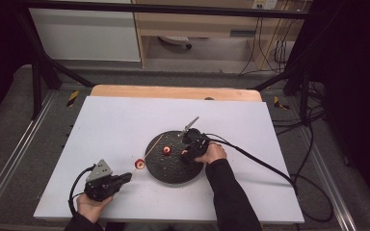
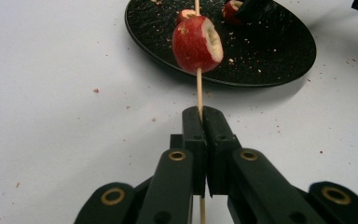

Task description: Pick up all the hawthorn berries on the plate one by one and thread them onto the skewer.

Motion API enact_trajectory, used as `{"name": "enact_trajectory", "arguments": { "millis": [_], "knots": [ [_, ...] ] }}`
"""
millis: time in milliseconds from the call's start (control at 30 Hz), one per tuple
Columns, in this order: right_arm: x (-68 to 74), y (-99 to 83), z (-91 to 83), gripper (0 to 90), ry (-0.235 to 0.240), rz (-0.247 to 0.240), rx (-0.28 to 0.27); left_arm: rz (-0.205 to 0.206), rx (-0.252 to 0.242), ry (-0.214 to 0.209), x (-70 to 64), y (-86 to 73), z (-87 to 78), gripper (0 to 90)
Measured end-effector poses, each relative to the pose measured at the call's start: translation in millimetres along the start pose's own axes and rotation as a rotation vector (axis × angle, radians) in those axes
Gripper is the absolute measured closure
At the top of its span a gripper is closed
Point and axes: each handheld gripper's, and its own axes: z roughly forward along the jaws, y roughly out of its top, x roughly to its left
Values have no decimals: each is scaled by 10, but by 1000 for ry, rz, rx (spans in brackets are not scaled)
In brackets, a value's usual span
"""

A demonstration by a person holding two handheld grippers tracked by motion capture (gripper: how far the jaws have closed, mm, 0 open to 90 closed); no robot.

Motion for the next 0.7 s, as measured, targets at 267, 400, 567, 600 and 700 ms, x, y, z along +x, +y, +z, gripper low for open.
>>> {"name": "enact_trajectory", "arguments": {
  "millis": [267, 400, 567, 600, 700],
  "knots": [
    [-1, 3, 5, 621, -3, 8, 2, 0, 0, 0, 0, -1, 0, 878],
    [2, 4, -14, 624, -2, 34, -7, 1, 1, 1, -1, 0, 1, 878],
    [28, 10, -85, 626, 10, 84, -40, 4, 0, 0, -10, 1, 2, 878],
    [36, 7, -103, 626, 14, 90, -50, 4, 0, 1, -13, 1, 2, 878],
    [56, 0, -143, 627, 20, 119, -70, 7, 0, 0, -22, 2, 5, 878]
  ]
}}
